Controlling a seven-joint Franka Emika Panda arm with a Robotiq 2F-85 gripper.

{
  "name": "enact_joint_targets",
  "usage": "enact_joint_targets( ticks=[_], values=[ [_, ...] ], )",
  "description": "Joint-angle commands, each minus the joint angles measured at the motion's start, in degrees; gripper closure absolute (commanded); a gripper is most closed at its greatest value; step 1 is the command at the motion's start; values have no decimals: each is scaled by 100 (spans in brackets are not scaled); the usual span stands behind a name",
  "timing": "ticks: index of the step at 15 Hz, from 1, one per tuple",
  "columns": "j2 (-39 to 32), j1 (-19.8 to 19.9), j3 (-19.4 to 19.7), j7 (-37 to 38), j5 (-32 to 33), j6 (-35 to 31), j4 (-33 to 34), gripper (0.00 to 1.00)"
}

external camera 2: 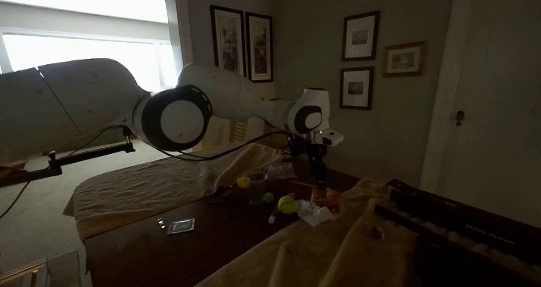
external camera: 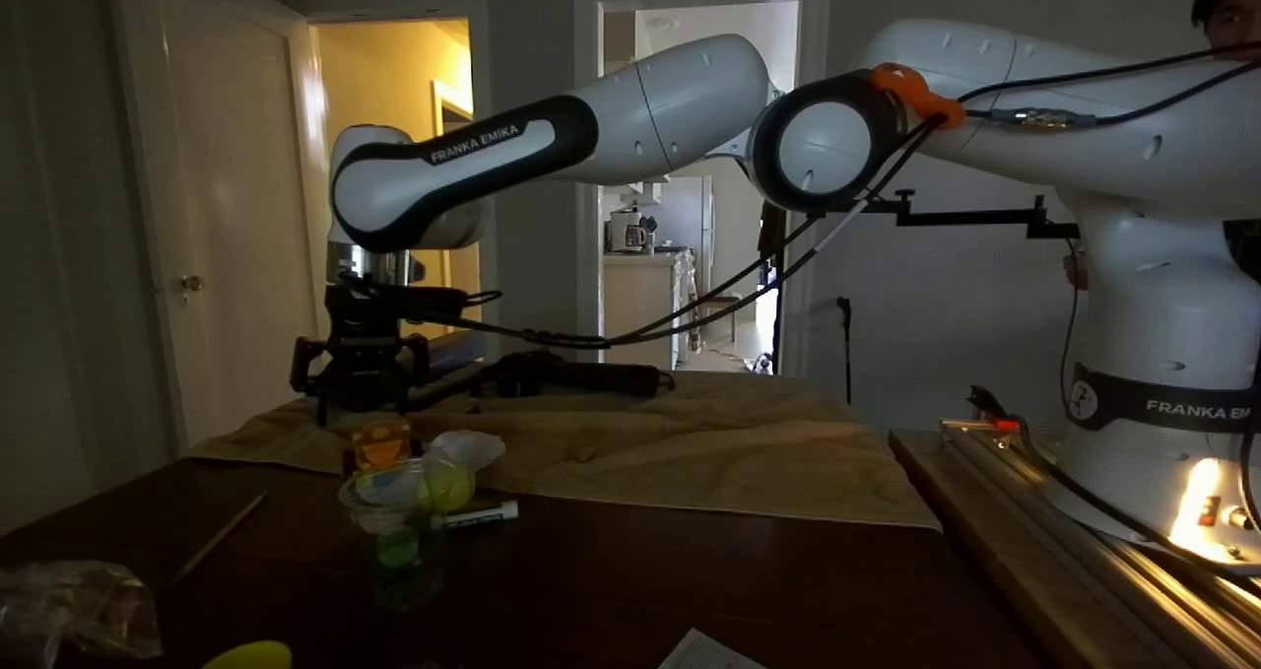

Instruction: Move the toy to the left

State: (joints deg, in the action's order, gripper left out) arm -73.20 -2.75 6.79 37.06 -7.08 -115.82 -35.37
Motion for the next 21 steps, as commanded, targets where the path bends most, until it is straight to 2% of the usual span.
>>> enact_joint_targets(
  ticks=[1,10,12,13,18,19,21],
  values=[
    [-216,1,103,412,33,196,388,0],
    [-316,44,449,1414,41,541,447,0],
    [-425,65,463,1498,22,607,516,0],
    [-520,148,277,1589,222,666,637,0],
    [-796,222,209,1620,238,695,927,0],
    [-734,150,390,1571,61,605,791,0],
    [-736,153,418,1538,67,599,805,0]
  ],
)
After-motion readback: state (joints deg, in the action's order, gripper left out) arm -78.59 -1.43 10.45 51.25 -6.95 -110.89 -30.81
